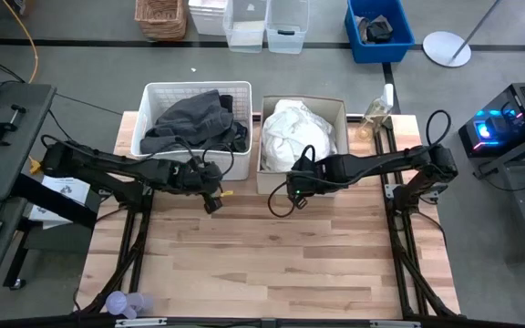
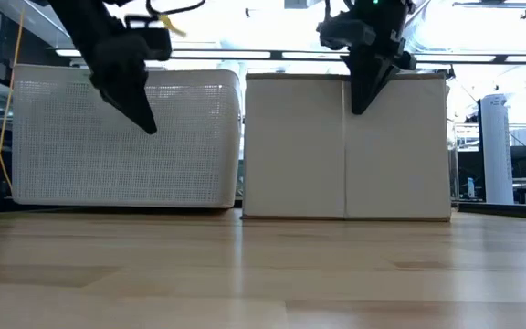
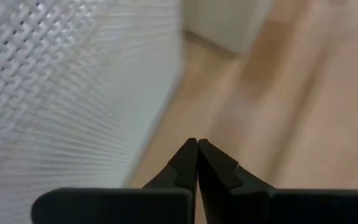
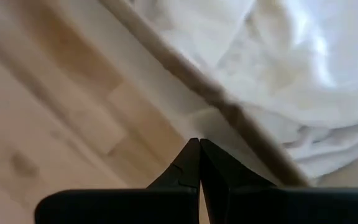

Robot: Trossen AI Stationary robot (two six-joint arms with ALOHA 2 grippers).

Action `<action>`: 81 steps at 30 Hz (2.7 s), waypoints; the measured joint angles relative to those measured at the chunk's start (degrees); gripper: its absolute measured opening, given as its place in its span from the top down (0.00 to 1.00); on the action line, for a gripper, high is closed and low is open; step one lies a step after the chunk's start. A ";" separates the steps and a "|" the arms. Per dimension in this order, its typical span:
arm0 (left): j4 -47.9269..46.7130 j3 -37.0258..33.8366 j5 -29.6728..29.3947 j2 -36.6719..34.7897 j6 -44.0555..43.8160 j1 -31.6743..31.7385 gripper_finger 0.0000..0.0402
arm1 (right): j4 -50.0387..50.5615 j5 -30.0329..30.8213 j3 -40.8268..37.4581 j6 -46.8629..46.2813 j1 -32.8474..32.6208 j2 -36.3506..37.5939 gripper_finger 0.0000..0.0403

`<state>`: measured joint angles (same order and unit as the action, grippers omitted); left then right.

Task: Sort clothes
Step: Adjust the white laundry organizers on the table, then return to Home PositIon

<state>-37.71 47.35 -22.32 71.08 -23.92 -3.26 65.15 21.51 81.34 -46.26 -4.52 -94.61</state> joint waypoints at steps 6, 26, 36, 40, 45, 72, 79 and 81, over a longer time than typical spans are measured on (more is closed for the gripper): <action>1.13 -0.07 7.78 -4.77 -4.77 -3.39 1.00 | -1.32 -8.45 -0.04 4.55 -2.19 2.39 1.00; 77.81 -34.25 7.46 -27.76 2.89 -8.49 1.00 | -10.17 2.77 -0.02 -5.19 -10.66 28.84 1.00; 72.52 -44.43 8.43 -37.57 -2.66 -6.28 1.00 | -10.00 3.15 -0.02 -4.34 -11.80 31.75 1.00; 71.60 -46.77 9.97 -39.55 -6.25 -5.24 1.00 | -9.25 3.56 -0.02 -5.19 -13.41 32.72 1.00; 69.02 -46.77 10.04 -39.99 -4.76 -4.95 1.00 | -5.86 3.57 -0.19 -4.80 -16.26 34.09 1.00; 65.52 -46.77 9.78 -39.97 -1.38 -4.99 1.00 | -78.17 -15.14 -64.41 21.47 -6.84 66.72 1.00; 65.52 -46.77 9.76 -39.97 -1.38 -4.99 1.00 | -80.74 -21.70 -69.54 27.76 -1.06 70.45 1.00; 65.53 -46.77 9.76 -39.97 -1.39 -4.99 1.00 | -80.89 -22.26 -70.69 28.22 -0.24 71.69 1.00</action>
<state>27.82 0.58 -12.56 31.11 -25.31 -8.25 -15.74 -0.74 10.65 -18.05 -4.76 -22.92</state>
